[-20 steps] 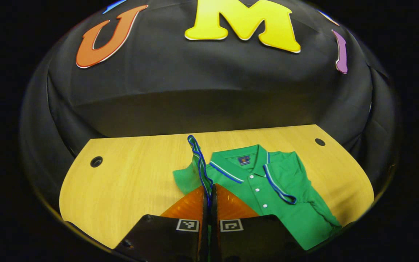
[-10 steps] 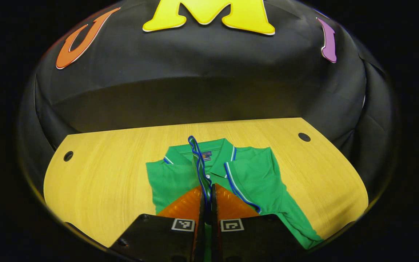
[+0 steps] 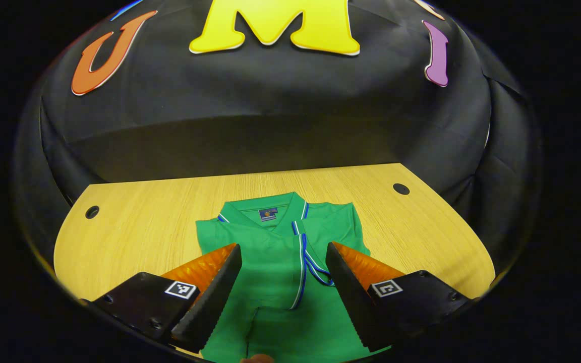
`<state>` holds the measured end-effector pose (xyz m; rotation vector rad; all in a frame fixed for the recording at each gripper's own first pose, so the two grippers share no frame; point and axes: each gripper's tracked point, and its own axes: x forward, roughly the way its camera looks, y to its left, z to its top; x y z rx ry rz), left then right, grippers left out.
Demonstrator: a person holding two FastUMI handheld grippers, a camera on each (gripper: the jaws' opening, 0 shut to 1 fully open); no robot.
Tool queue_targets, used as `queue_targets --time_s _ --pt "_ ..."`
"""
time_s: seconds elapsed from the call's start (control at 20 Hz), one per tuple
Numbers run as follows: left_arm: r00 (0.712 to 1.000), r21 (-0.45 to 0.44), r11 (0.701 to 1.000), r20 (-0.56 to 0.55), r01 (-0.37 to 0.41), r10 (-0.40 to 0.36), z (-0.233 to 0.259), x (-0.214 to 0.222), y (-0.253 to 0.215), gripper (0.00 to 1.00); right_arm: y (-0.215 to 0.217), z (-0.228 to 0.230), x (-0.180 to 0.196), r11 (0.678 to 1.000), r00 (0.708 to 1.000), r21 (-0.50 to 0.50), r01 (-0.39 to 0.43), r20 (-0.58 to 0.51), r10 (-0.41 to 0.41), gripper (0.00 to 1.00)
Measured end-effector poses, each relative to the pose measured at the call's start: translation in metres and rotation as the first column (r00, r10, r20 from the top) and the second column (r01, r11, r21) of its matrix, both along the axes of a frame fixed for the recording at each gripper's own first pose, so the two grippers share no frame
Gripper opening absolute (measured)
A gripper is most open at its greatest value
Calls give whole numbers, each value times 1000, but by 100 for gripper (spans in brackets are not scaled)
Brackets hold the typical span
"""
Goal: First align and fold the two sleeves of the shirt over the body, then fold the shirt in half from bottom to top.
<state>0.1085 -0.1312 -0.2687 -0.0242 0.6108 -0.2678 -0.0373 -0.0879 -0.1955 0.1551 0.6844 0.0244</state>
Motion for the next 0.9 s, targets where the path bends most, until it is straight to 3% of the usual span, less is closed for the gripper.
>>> queue_targets --time_s 0.2,0.4,0.7,0.9 --pt "998 -24 998 30 -59 60 30 -40 32 100 15 -10 -5 992 994 -64 -112 -4 112 93" --pt "994 35 994 11 -107 107 37 -103 86 100 20 -27 -25 973 978 -101 -205 -58 200 96" --pt "973 100 985 -170 -143 159 10 -217 154 100 2 -74 -81 952 949 -150 -268 -209 235 97" --pt "938 116 991 -330 -67 102 -22 -279 160 100 -2 -116 -121 941 912 -165 -297 -340 228 96"
